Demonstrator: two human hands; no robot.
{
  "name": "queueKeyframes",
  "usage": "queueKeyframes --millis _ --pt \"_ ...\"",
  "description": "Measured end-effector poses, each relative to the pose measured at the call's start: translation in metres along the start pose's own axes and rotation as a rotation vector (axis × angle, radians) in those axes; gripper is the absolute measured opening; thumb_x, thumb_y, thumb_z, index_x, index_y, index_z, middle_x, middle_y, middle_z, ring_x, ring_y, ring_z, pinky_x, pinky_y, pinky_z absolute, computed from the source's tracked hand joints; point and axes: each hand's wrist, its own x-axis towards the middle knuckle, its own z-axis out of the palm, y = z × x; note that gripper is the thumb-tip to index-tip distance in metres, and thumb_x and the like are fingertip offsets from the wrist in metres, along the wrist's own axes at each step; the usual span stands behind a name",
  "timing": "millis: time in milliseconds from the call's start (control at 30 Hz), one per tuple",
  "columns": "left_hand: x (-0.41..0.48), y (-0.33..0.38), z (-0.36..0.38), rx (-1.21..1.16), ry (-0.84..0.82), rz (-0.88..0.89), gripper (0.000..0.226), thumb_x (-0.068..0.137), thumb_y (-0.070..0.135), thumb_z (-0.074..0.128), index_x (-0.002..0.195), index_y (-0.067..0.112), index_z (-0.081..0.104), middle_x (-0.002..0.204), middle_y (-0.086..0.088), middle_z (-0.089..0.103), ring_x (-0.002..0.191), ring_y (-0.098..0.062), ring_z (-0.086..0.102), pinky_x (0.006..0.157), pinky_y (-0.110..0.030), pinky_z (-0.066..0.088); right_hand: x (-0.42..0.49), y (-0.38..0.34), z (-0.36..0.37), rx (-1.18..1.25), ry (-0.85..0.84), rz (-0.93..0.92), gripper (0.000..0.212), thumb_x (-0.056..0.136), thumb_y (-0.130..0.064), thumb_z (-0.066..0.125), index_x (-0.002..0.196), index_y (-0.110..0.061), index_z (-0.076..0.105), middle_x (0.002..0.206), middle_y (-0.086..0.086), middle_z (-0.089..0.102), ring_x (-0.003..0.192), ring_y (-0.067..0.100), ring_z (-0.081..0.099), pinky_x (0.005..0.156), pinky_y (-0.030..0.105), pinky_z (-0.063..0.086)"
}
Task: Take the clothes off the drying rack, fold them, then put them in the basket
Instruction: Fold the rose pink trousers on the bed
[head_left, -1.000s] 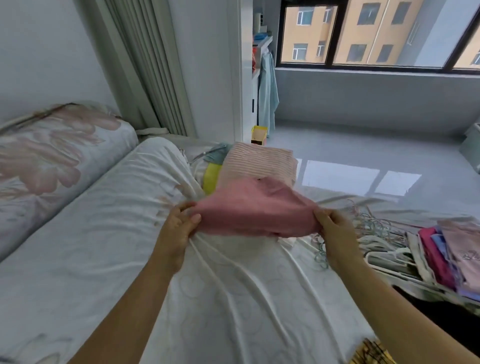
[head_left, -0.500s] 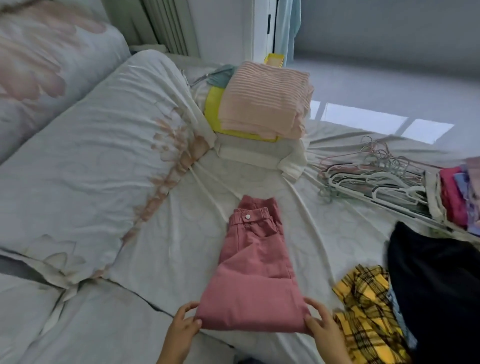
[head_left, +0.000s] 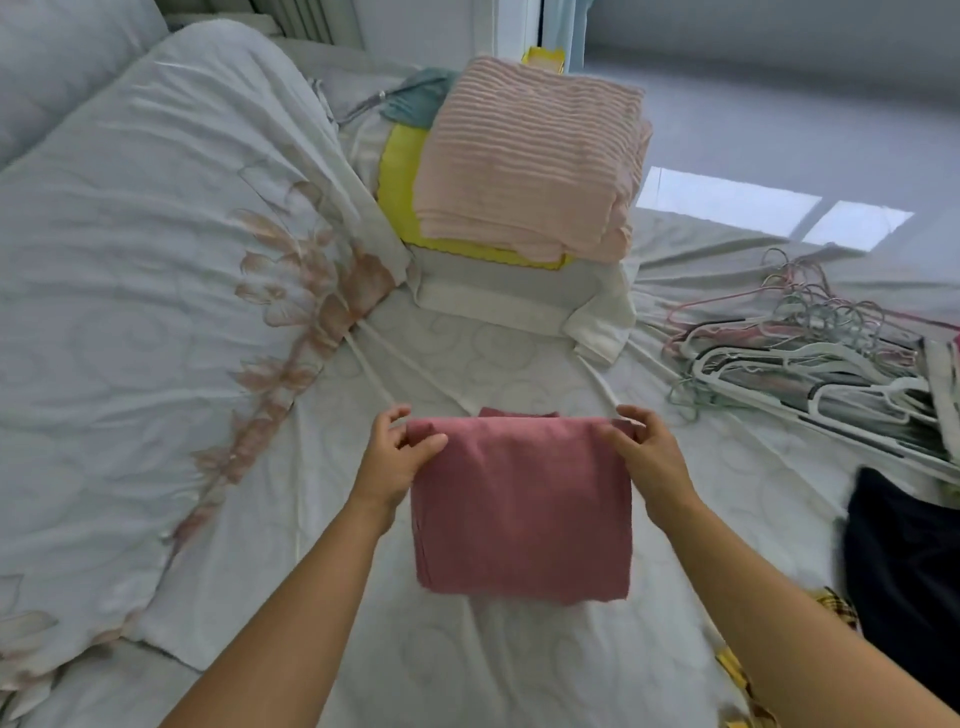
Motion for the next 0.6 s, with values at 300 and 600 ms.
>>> queueKeyframes --millis 300,600 --pt "0.077 -0.103 0.061 0.624 0.057 0.075 0.100 0.076 0.060 0.059 0.149 0.018 0.006 0.158 -0.002 0.008 0.145 -0.017 0.008 0.117 -0.038 0.011 0.054 0.086 0.066 -0.640 0.056 -0.213 0.076 0.088 -0.047 0.056 0.148 -0.019 0.019 0.151 0.006 0.026 0.138 0.021 0.023 0.113 0.035 0.020" --pt "0.107 -0.162 0.072 1.011 0.204 0.202 0.087 0.086 0.072 0.013 0.141 0.007 0.029 0.143 -0.014 0.043 0.130 -0.032 0.038 0.104 -0.058 0.028 0.092 0.157 0.092 -0.803 0.249 -0.225 0.088 0.074 -0.071 0.030 0.144 -0.018 0.034 0.146 0.019 0.029 0.133 0.032 0.026 0.113 0.044 0.017"
